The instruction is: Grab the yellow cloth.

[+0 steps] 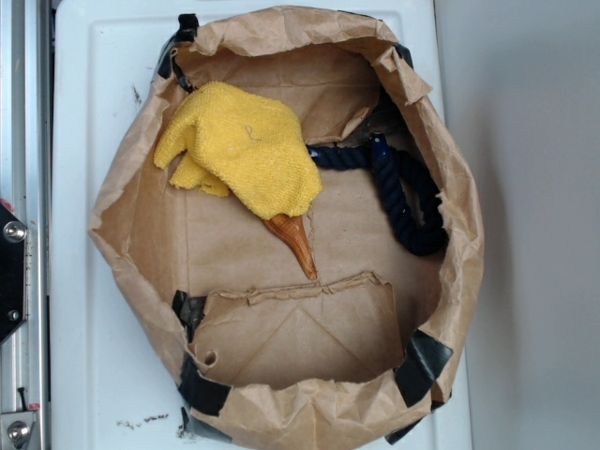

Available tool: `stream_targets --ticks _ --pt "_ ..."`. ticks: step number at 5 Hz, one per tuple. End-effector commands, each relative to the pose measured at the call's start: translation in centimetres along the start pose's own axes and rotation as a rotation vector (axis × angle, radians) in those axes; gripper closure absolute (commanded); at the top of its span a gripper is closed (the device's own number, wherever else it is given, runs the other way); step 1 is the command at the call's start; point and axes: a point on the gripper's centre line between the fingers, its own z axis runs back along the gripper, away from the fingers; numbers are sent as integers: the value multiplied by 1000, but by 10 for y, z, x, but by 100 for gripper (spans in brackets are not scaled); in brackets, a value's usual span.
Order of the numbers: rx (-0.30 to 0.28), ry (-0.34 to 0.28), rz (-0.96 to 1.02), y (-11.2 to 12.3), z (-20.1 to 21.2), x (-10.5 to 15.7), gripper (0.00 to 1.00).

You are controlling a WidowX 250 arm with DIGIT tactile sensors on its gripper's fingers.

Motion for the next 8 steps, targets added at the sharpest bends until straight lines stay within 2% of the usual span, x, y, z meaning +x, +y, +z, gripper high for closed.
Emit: stream_targets --ticks 1,2,3,4,5,6,7,8 --pt "0 0 0 0 0 0 0" --pt "11 -23 3 16 -8 50 0" --pt "-10 -60 -38 23 -14 101 0" --pt "-43 -139 -250 26 -22 129 0" --pt "-55 -141 -371 32 -26 139 0" --pt "-23 -147 -435 52 -49 134 0" --pt "11 -102 -400 79 -88 142 0" --pt "52 -114 -397 103 -113 139 0"
